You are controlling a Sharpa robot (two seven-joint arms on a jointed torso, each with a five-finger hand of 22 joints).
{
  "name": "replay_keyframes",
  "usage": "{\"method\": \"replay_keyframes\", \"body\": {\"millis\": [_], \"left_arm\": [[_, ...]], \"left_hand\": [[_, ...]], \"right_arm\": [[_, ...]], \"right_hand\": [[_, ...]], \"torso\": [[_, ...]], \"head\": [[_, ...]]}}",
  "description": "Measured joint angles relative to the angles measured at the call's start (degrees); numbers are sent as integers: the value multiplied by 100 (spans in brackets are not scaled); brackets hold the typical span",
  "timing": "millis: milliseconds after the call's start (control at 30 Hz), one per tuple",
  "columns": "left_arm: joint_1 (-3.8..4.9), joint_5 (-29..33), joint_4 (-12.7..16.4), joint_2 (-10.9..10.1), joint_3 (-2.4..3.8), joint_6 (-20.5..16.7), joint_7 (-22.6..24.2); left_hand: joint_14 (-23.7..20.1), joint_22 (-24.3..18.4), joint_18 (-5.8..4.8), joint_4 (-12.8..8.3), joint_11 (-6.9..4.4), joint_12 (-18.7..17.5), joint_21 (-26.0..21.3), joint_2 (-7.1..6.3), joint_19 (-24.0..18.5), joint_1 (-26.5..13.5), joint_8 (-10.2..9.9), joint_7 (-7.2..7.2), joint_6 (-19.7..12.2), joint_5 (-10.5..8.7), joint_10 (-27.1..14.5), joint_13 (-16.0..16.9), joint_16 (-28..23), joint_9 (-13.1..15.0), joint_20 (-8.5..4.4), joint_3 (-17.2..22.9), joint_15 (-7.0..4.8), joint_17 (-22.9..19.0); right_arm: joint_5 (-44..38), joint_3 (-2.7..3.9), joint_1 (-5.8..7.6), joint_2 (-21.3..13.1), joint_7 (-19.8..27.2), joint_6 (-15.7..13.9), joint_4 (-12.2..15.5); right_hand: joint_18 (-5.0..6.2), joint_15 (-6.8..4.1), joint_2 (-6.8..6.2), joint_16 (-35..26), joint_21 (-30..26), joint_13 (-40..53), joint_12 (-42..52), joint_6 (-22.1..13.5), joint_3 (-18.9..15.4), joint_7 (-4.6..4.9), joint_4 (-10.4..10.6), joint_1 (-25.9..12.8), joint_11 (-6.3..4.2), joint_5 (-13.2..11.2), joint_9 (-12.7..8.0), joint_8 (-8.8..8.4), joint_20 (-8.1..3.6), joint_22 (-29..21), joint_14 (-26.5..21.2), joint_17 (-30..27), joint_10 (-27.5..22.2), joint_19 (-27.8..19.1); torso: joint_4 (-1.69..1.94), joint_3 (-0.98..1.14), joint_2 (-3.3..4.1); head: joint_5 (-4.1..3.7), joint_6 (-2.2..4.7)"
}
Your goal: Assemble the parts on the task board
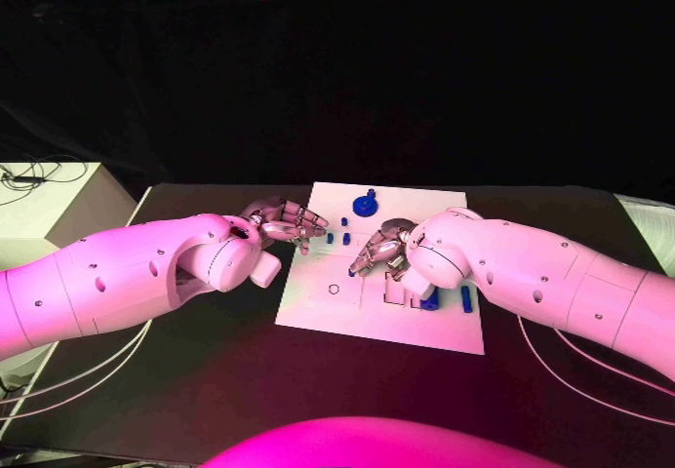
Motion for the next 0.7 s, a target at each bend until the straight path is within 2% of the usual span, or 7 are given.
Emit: {"method": "replay_keyframes", "body": {"millis": [500,700], "left_arm": [[0,0,0,0,0,-2,-2],[0,0,-3,7,0,-2,-2]], "left_hand": [[0,0,0,0,0,0,0,0,0,0,0,0,0,0,0,0,0,0,0,0,0,-1],[0,-1,0,0,0,0,0,0,0,0,0,0,0,0,0,0,0,0,0,0,0,-1]], "right_arm": [[-382,-23,-12,-47,10,-175,45],[-542,-30,-26,-96,34,-285,127]], "right_hand": [[0,0,-66,0,-57,90,155,0,-62,0,62,66,-52,-58,-9,-23,0,5,0,0,52,0],[0,0,-67,0,-57,143,245,27,-145,-27,113,67,-62,-58,-4,21,0,5,0,0,63,0]], "torso": [[1,3,0],[-1,5,-2]], "head": [[-16,-8],[-20,7]]}}
